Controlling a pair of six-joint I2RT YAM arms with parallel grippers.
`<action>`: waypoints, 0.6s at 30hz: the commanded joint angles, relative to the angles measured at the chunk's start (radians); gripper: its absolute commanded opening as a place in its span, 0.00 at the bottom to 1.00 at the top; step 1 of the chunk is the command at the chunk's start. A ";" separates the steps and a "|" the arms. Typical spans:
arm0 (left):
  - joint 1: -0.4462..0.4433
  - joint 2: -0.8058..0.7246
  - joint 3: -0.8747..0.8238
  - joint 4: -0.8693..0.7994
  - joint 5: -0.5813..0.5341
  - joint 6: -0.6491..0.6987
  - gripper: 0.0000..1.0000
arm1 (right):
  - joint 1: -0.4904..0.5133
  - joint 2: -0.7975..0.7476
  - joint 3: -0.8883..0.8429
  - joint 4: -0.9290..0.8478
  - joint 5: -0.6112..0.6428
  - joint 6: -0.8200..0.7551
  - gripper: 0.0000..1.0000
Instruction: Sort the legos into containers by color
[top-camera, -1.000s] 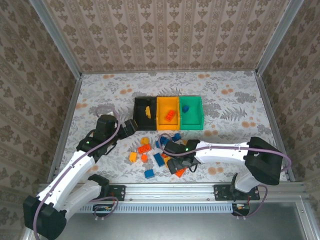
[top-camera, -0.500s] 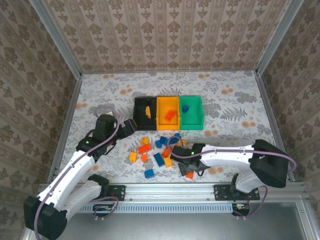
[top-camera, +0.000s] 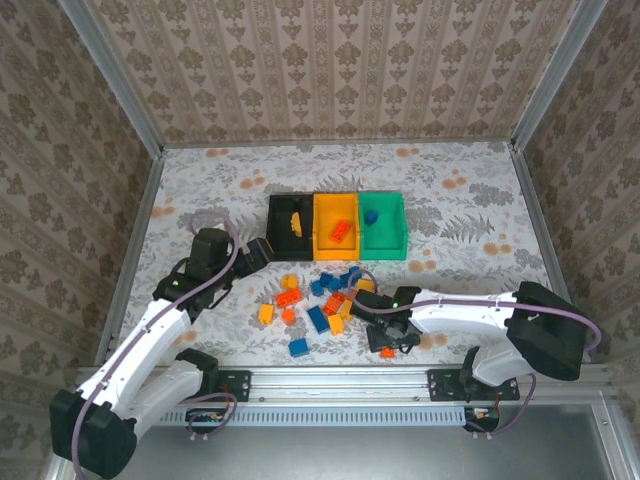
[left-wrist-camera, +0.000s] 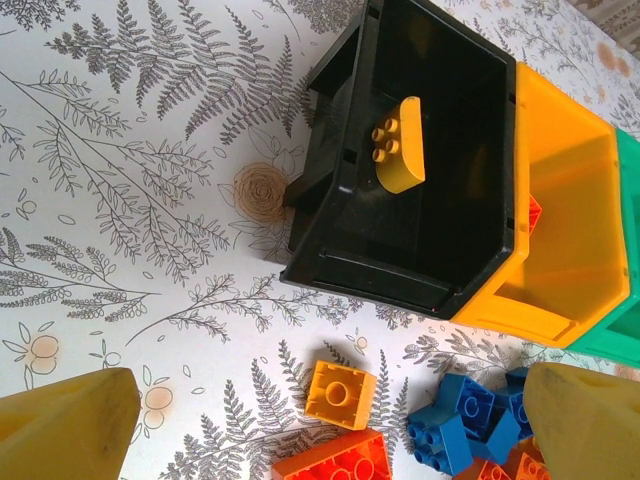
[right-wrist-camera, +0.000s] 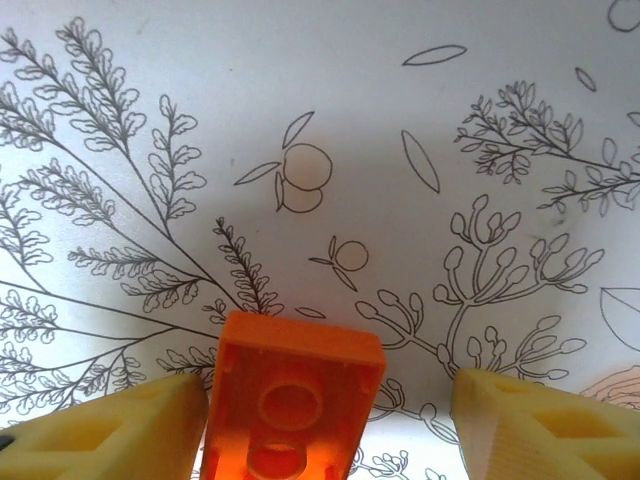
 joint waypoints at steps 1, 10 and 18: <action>0.010 0.002 -0.010 0.017 0.017 -0.014 1.00 | -0.013 0.024 -0.022 -0.032 -0.026 0.029 0.56; 0.013 0.002 0.006 -0.001 0.012 -0.006 1.00 | -0.063 -0.102 -0.006 -0.090 0.021 -0.024 0.37; 0.018 -0.008 0.014 -0.009 0.015 0.008 1.00 | -0.170 -0.170 0.220 -0.147 0.077 -0.191 0.34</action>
